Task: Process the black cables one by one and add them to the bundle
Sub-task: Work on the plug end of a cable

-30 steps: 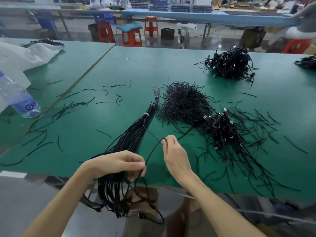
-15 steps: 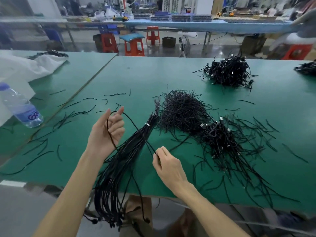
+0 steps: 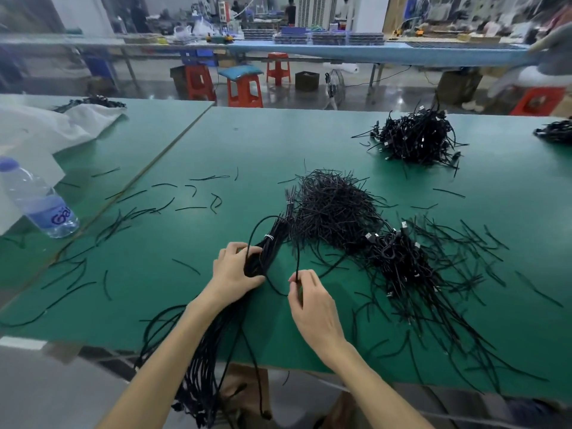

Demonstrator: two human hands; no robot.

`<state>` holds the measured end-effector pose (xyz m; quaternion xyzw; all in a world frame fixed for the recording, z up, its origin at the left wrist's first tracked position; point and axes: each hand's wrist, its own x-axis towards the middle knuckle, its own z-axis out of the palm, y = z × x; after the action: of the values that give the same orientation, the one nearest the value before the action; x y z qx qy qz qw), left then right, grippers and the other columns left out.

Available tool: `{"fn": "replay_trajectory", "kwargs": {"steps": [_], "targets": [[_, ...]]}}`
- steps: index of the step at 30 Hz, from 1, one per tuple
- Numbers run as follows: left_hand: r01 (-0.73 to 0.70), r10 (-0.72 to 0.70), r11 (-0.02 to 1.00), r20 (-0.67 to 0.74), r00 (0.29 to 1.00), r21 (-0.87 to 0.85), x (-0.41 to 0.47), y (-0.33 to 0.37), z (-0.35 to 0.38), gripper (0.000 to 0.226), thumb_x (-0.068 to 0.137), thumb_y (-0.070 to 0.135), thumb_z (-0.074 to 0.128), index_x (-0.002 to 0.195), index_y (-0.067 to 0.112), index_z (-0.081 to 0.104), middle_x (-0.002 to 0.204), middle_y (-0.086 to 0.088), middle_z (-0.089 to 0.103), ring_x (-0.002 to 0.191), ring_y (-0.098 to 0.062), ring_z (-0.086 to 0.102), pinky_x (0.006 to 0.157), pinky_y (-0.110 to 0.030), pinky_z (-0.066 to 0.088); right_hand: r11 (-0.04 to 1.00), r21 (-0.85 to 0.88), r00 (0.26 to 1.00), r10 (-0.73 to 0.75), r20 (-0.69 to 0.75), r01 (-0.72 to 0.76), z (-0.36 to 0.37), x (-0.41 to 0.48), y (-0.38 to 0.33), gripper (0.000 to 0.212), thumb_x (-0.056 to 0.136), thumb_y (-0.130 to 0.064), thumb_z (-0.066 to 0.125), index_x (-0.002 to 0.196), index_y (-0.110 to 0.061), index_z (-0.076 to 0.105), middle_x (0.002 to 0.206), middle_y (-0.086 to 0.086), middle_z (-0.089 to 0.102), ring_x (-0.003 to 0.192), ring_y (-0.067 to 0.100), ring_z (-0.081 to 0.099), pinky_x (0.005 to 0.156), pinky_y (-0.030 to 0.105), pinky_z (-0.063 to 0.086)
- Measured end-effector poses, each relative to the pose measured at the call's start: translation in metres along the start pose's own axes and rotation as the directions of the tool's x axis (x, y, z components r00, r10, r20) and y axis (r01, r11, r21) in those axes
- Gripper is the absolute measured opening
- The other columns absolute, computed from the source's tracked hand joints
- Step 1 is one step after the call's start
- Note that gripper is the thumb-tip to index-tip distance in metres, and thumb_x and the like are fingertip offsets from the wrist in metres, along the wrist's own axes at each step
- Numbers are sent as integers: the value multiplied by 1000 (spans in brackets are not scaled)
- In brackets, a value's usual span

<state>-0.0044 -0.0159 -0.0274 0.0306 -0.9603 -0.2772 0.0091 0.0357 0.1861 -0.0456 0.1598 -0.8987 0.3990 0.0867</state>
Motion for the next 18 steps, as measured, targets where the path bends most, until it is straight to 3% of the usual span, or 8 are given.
{"fn": "replay_trajectory", "kwargs": {"steps": [2,4,7,11,15,18], "targets": [[61,-65,991,29,997,121,12,3,6,64,91,31,71,149,30,44,153,-1,32,142,-26,27,115,-41,25,999,1,999,-46,-11,46,-1,-1,1,10,107,-24,44,101,-23,52,96,-12,50,64,14,51,60,32,47],[31,-31,989,-4,1000,144,20,5,16,59,96,23,61,151,22,40,157,-2,32,142,-29,28,112,-42,28,994,21,994,-108,-23,109,-2,-4,0,9,106,-21,45,104,-22,54,96,-15,51,61,9,49,56,23,42],[-46,69,990,-173,982,133,24,-4,31,42,102,15,54,143,11,48,142,-8,50,126,-31,40,99,-39,35,962,4,962,-272,-5,272,-1,-8,-2,12,105,-13,49,111,-17,59,101,-12,58,72,-1,52,62,17,47],[-106,151,980,-281,948,171,32,-15,35,32,99,7,57,130,8,53,122,-11,55,106,-33,47,86,-41,39,831,-125,841,-532,101,541,7,-14,1,34,89,8,61,117,-11,59,105,-1,66,88,16,64,71,29,57],[-58,117,980,-317,941,189,51,-19,29,51,90,-13,53,136,8,50,126,-11,53,110,-30,45,92,-38,39,803,-115,811,-577,93,585,5,-13,2,41,82,13,52,117,-9,58,101,1,66,86,18,61,73,28,56],[-12,62,989,-336,940,148,67,-25,22,50,92,-14,50,138,5,50,131,-15,54,116,-32,44,99,-37,38,797,-120,806,-585,92,592,4,-14,0,42,81,14,51,116,-8,58,97,2,65,83,18,61,74,27,54]]}}
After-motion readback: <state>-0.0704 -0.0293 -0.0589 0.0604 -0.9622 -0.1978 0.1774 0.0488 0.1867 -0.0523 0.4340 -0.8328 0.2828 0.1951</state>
